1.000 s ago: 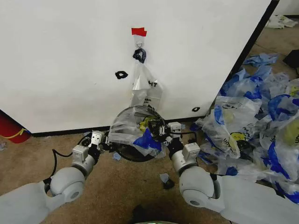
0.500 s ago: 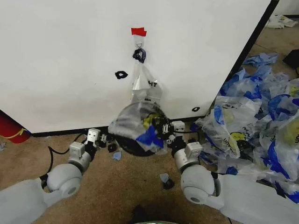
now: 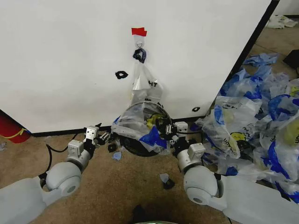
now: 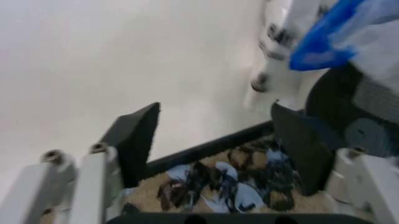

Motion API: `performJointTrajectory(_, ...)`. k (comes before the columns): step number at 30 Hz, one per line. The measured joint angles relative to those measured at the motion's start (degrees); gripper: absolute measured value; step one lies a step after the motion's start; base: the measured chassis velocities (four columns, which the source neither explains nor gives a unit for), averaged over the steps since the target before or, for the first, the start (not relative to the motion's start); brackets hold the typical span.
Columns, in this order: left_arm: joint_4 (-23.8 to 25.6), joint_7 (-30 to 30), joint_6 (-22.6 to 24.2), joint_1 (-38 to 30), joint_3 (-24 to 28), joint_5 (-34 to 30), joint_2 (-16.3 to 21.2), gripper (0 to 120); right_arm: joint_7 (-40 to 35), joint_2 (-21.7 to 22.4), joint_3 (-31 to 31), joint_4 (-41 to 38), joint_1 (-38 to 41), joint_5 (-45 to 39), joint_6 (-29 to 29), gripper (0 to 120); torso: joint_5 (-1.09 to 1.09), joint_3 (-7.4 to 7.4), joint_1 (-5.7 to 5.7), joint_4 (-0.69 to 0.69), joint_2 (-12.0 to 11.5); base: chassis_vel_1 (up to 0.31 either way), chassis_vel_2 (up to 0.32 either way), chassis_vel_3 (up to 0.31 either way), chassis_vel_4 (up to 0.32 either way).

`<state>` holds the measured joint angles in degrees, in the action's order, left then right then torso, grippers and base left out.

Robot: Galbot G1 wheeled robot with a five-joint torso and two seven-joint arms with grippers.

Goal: Pick up the garbage bag from the wall and place it over the trash bin.

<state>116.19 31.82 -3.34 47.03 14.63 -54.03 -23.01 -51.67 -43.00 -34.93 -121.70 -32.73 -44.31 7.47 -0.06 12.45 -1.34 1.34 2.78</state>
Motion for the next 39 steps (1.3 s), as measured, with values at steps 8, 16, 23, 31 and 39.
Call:
performJointTrajectory(8, 4.8, 1.5, 0.7, -1.2, -4.5, -4.6, -0.4, 98, 2.2, 1.7, 6.0, 1.5, -4.0, 5.3, 1.6, 0, 0.01, 0.0, 0.0, 0.03, 0.0, 0.0, 0.0, 0.0, 0.0)
performJointTrajectory(16, 17.7, 5.3, 3.0, -0.9, -9.1, -17.2, -0.4, 98, 3.0, 1.6, 12.0, 3.0, -7.3, 9.8, 3.0, 0, 0.0, 0.0, 0.0, 0.03, 0.0, 0.0, 0.0, 0.0, 0.0)
performJointTrajectory(23, 27.2, 9.3, 4.7, -1.2, -8.8, -31.2, -1.2, 95, 3.3, 0.3, 12.9, 4.6, -7.1, 13.0, 3.6, 0, 0.01, -0.01, 0.0, 0.03, 0.0, 0.0, 0.0, 0.0, 0.0)
performJointTrajectory(31, 27.7, 10.4, 4.0, -2.5, -7.9, -46.0, -4.2, 94, 3.4, -0.9, 11.5, 5.5, -5.4, 14.4, 3.4, 0, -0.01, -0.01, 0.01, 0.05, 0.0, 0.0, 0.0, 0.0, 0.0)
performJointTrajectory(39, 27.4, 7.3, 0.2, -3.5, -9.2, -54.1, -7.8, 94, 3.4, -0.4, 11.0, 5.5, -5.4, 14.5, 3.3, 0, 0.0, -0.01, 0.01, 0.0, 0.0, 0.0, 0.0, 0.0, 0.0)
